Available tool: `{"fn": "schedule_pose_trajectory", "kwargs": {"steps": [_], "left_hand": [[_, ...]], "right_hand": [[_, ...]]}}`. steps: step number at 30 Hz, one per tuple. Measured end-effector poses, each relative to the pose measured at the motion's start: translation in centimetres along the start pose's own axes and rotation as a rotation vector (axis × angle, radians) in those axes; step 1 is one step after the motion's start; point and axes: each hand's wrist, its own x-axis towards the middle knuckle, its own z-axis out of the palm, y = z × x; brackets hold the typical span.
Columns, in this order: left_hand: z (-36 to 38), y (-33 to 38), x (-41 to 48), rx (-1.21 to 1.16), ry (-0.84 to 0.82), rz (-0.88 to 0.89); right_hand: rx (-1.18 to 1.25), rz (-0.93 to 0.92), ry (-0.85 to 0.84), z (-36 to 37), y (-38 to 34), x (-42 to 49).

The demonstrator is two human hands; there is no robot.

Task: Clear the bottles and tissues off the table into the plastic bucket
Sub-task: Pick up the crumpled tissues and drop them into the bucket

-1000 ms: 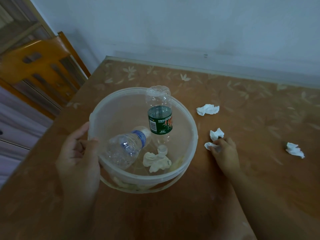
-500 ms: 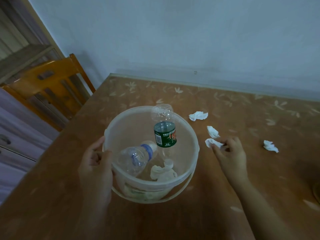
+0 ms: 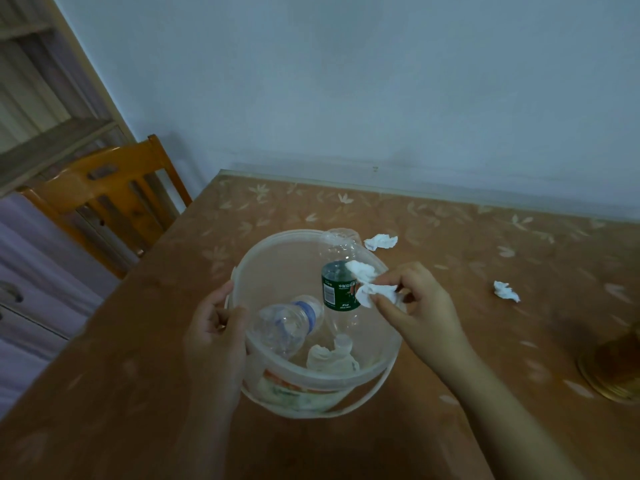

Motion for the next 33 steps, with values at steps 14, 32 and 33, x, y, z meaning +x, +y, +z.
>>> {"fn": "schedule_pose_trajectory", "kwargs": {"steps": [14,32,33], "left_hand": [[-0.4,0.6,0.1,0.016,0.025,0.012],[3.6,0.7,6.1,0.072,0.046,0.015],[4.1,0.8,6.5,0.079,0.047,0.009]], "right_hand": [[-0.078,0.073,-0.084,-0.4,1.2,-0.7],[-0.253,0.287,-0.009,1.0,12.1,6.6],[-0.259,0.299,-0.006,1.2,12.9,7.1]]}}
